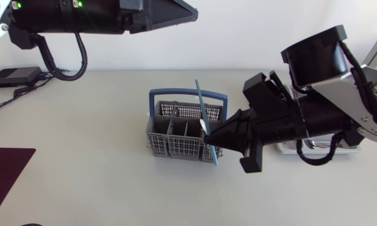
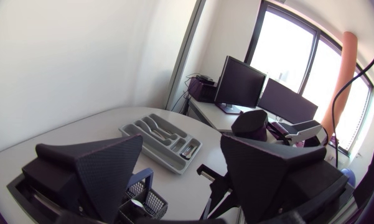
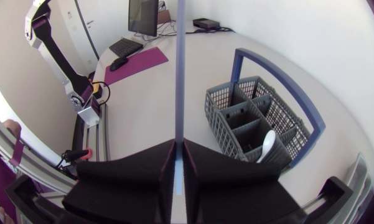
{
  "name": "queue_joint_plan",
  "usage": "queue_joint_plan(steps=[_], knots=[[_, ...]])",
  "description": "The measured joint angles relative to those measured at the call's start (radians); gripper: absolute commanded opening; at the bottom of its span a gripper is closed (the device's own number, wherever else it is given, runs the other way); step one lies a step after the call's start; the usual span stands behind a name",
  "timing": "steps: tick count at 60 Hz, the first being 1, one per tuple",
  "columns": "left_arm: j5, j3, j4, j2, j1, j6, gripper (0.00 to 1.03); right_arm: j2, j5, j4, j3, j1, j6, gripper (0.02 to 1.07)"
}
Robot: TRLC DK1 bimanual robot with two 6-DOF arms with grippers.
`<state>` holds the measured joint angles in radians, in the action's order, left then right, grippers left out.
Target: Sort the cutlery from the basket into the organizer compartments.
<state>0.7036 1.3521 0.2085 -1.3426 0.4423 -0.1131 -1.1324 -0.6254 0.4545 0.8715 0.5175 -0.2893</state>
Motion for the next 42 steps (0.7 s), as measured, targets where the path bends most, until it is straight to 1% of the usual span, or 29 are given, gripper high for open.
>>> queue_joint_plan(steps=[7, 14, 19, 22, 28, 33, 38, 42], knots=[[0.000, 0.008, 0.004, 0.000, -0.037, -0.003, 0.95, 0.047, 0.000, 0.045, -0.021, -0.068, -0.027, 0.07], [-0.006, 0.008, 0.066, 0.000, -0.075, 0.014, 0.94, 0.085, 0.000, 0.082, -0.023, -0.176, -0.063, 0.07], [-0.055, 0.007, 0.127, 0.000, -0.075, 0.061, 0.94, 0.095, 0.001, 0.094, -0.023, -0.273, -0.090, 0.07], [-0.085, -0.005, 0.142, 0.004, -0.068, 0.085, 0.94, 0.092, 0.002, 0.096, -0.023, -0.336, -0.104, 0.07], [-0.231, -0.052, 0.174, 0.012, -0.029, 0.142, 0.94, 0.059, 0.010, 0.096, -0.020, -0.467, -0.127, 0.07], [-0.351, -0.099, 0.186, 0.012, 0.020, 0.177, 0.94, -0.011, 0.053, 0.087, -0.008, -0.569, -0.139, 0.07], [-0.443, -0.144, 0.194, 0.012, 0.076, 0.204, 0.94, -0.114, 0.085, 0.087, 0.026, -0.646, -0.139, 0.07], [-0.502, -0.167, 0.195, 0.010, 0.118, 0.217, 0.94, -0.203, 0.138, 0.068, 0.058, -0.683, -0.137, 0.07]])
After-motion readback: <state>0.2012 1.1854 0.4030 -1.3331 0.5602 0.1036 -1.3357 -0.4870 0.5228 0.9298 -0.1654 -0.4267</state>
